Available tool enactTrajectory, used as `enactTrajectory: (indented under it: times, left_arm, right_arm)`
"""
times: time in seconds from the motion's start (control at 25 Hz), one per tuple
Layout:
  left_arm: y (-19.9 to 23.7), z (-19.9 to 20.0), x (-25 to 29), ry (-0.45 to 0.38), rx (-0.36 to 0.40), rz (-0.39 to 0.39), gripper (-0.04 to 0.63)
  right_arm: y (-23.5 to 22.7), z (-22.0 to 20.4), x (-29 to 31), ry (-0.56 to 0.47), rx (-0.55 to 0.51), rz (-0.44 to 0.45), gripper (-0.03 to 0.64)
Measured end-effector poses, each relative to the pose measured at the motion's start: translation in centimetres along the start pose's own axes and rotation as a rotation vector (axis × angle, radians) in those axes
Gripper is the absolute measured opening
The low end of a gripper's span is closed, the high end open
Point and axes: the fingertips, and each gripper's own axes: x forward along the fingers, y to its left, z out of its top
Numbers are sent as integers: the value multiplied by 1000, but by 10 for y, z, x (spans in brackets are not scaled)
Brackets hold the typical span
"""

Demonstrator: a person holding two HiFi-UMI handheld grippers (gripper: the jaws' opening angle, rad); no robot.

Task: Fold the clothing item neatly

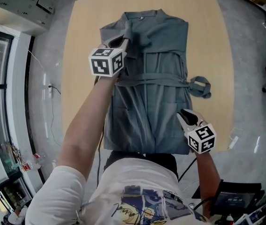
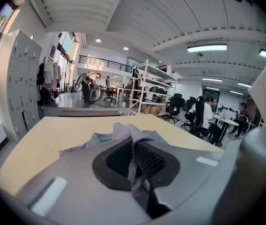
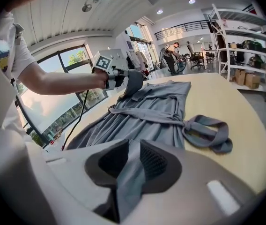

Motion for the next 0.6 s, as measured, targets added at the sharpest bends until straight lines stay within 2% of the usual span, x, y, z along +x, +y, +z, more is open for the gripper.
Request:
enactTrajectory:
  times: [0.28, 0.6]
  left_arm:
    - [-43, 1, 20, -4, 39, -38, 17]
    - [-68, -24, 49, 94, 135, -27, 18]
  right_arm:
    - [-3, -13, -7, -5, 22, -3, 67]
    - [-9, -21, -12, -11, 44, -11, 67]
